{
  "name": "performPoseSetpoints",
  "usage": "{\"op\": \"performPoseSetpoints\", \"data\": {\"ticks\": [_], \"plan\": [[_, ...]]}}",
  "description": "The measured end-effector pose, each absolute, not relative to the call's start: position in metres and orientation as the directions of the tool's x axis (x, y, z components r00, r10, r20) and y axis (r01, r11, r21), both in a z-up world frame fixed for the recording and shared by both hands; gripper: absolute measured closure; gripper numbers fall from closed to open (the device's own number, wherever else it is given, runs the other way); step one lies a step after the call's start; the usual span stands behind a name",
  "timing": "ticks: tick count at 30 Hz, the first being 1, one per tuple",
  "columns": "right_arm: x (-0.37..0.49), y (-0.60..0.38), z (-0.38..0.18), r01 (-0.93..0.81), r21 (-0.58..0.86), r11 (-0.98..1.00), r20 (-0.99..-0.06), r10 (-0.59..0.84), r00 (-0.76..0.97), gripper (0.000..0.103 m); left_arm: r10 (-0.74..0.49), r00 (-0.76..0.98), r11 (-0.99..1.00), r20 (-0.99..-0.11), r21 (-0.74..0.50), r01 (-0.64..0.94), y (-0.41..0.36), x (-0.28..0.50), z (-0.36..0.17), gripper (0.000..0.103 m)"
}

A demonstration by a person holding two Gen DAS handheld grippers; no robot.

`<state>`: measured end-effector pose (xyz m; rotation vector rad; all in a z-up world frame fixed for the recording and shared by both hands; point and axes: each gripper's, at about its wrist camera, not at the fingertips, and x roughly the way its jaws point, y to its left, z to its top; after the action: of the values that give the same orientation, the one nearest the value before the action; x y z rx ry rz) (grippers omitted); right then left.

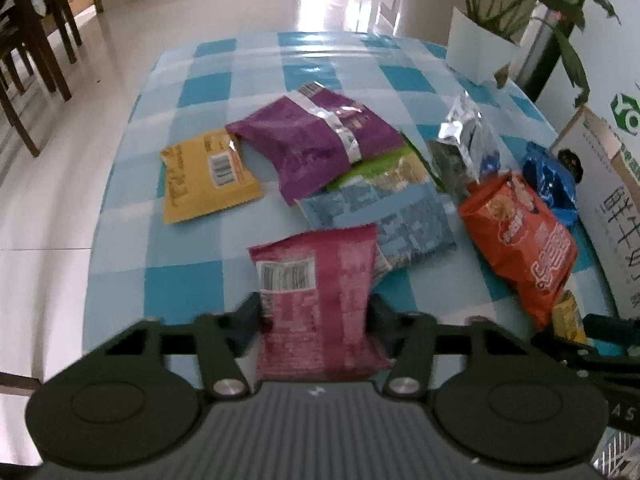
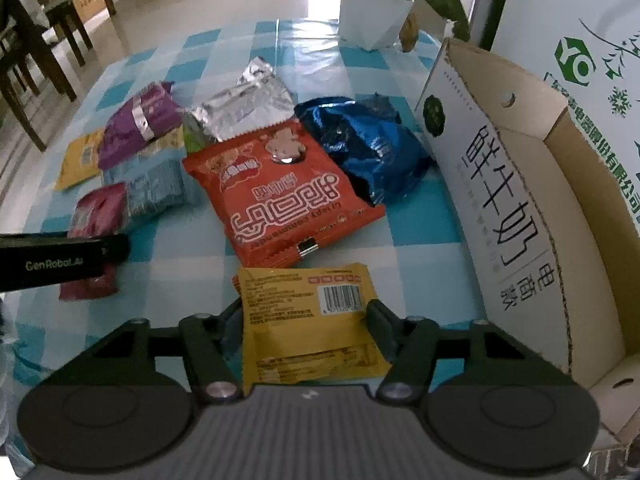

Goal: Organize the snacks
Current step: 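Lift the yellow bag with the right tool while the left tool holds the pink bag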

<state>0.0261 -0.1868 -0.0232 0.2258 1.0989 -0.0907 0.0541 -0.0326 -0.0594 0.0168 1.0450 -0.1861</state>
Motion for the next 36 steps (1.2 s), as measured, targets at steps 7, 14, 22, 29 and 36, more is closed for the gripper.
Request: {"op": "performPoseSetpoints", "data": {"ticks": [7, 14, 22, 29, 36], "plan": [[0.023, -0.192, -0.01, 0.196, 0.187, 0.963, -0.864, 0.066, 0.499, 0.049, -0.19, 0.512, 0.98, -0.838, -0.131, 0.15, -0.021, 0.044, -0.045, 0.053], [0.017, -0.202, -0.003, 0.216, 0.255, 0.943, -0.845, 0.108, 0.524, 0.058, -0.203, 0.531, 0.977, -0.823, -0.132, 0.17, -0.02, 0.026, -0.038, 0.053], [0.002, -0.214, -0.003, 0.187, 0.319, 0.929, -0.832, 0.18, 0.524, 0.014, -0.194, 0.532, 0.979, -0.824, -0.128, 0.158, -0.018, 0.012, -0.037, 0.053], [-0.004, -0.222, -0.024, 0.227, 0.298, 0.927, -0.855, 0.154, 0.495, 0.009, -0.221, 0.535, 0.973, -0.815, -0.151, 0.173, -0.022, 0.012, -0.035, 0.053], [0.005, -0.21, -0.039, 0.134, 0.259, 0.957, -0.857, 0.164, 0.488, 0.001, -0.232, 0.536, 0.97, -0.812, -0.152, 0.19, -0.026, 0.011, -0.034, 0.053]]}}
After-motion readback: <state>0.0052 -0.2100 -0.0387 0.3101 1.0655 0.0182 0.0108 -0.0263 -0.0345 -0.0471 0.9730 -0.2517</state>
